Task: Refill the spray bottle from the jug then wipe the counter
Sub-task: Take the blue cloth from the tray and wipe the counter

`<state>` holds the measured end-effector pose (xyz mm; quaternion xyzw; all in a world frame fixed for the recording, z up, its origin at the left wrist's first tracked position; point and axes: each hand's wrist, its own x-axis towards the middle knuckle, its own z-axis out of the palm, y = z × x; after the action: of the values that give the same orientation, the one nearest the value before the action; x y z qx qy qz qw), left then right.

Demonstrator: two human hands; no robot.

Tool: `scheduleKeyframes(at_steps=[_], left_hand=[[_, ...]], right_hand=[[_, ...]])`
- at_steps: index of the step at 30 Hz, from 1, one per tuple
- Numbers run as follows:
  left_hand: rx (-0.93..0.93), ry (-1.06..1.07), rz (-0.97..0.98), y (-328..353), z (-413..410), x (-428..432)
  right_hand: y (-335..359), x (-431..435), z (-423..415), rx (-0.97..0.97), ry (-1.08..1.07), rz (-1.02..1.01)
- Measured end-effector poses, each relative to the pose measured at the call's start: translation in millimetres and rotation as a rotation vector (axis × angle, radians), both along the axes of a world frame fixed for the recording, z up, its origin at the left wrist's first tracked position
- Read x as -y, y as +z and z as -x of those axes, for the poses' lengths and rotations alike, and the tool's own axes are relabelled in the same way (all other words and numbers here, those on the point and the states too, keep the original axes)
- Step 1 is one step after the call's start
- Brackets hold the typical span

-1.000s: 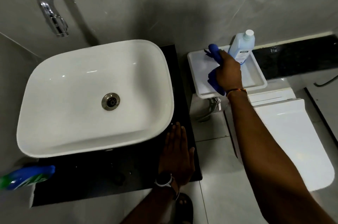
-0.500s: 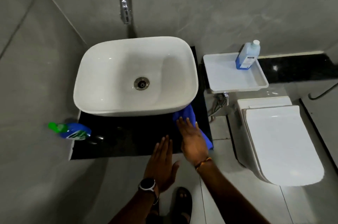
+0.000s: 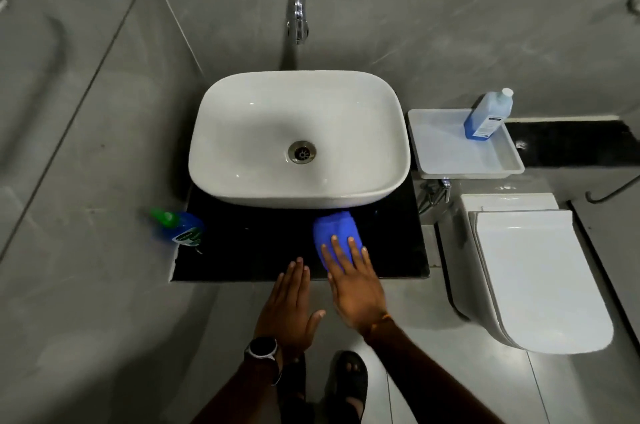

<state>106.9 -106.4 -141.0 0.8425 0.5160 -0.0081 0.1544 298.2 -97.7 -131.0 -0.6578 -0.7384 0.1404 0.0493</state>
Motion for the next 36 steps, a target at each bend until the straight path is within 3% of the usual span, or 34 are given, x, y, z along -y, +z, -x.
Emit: scheduleKeyframes(at_steps=[2,4,7,12,15,18,21,24,27,30,34,36], left_hand=[[0.011,0.019,-0.008,0,16,2],[0.013,0.043,-0.01,1,29,1],[-0.006,0.066,-0.009,5,43,-2],[-0.008,0.188,0.004,10,73,-4],[0.018,0.246,0.006,8,90,-4],[0.004,0.242,0.025,6,97,-5],[0.02,0.287,0.047,7,99,-7],[0.039,0.36,0.074,7,110,-2],[0.053,0.427,0.06,10,123,0],[0.038,0.447,0.052,12,132,-2],[0.053,0.493,0.045,20,141,-2],[0.066,0.512,0.05,24,145,-3]], right_hand=[[3,15,-19,0.001,0.006,0.007],[10,1,-30,0.009,-0.123,0.026],[24,-40,11,-0.05,-0.258,0.102],[17,-13,54,-0.02,0.176,0.081],[17,-16,37,-0.043,0.072,0.095],[22,-45,84,-0.019,-0.107,0.156],[20,-45,136,-0.05,0.103,0.149],[11,-18,116,-0.087,0.352,0.109],[12,-17,93,-0.124,0.182,0.072],[20,-44,136,-0.127,0.065,0.14],[17,-35,180,-0.19,0.373,0.165],[13,-28,164,-0.207,0.391,0.14]])
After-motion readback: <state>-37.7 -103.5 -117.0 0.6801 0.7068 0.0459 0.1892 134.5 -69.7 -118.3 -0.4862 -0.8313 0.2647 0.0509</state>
